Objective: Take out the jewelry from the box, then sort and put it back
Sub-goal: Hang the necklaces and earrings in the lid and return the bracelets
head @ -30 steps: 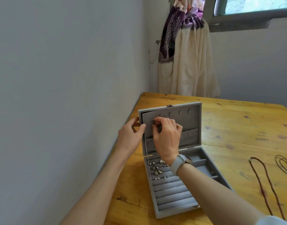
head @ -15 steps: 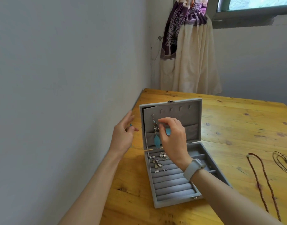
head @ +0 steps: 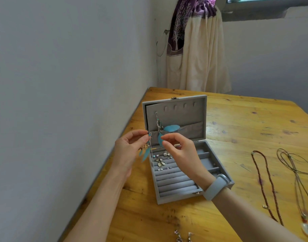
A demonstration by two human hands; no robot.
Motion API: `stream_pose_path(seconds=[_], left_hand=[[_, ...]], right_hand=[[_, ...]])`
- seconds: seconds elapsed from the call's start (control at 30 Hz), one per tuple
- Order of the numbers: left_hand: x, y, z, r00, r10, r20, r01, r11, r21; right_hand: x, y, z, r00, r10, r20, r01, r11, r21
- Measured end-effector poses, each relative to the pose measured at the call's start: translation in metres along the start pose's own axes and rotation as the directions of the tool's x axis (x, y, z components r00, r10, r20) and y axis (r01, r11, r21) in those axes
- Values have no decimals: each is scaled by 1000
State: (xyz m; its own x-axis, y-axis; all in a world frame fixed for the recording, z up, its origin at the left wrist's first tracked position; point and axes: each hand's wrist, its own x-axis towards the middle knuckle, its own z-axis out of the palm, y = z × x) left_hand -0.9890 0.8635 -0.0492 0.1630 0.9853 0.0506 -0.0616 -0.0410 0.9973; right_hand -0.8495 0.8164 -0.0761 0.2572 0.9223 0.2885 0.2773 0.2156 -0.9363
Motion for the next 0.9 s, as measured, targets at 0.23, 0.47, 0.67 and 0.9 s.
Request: stream_pose_path(seconds=[0.23, 0.47, 0.67, 0.9], left_hand=[[-6, 7, 14, 996, 76, 55, -80, 994, 76], [-7, 11, 20, 996, 61, 66, -65, 996, 59], [-6, 13, 26, 994, 63, 87, -68, 996, 52], [-6, 13, 22, 993, 67, 93, -76, 993, 87]], right_hand=[[1, -4, -1, 997, -61, -56, 62, 998, 14], [5, -4, -6, 986, -159, -39, 157, 986, -48], [4, -4, -6, 983, -171, -69, 173, 985, 16], [3, -2, -10, 994, -86, -70, 91, 993, 69]])
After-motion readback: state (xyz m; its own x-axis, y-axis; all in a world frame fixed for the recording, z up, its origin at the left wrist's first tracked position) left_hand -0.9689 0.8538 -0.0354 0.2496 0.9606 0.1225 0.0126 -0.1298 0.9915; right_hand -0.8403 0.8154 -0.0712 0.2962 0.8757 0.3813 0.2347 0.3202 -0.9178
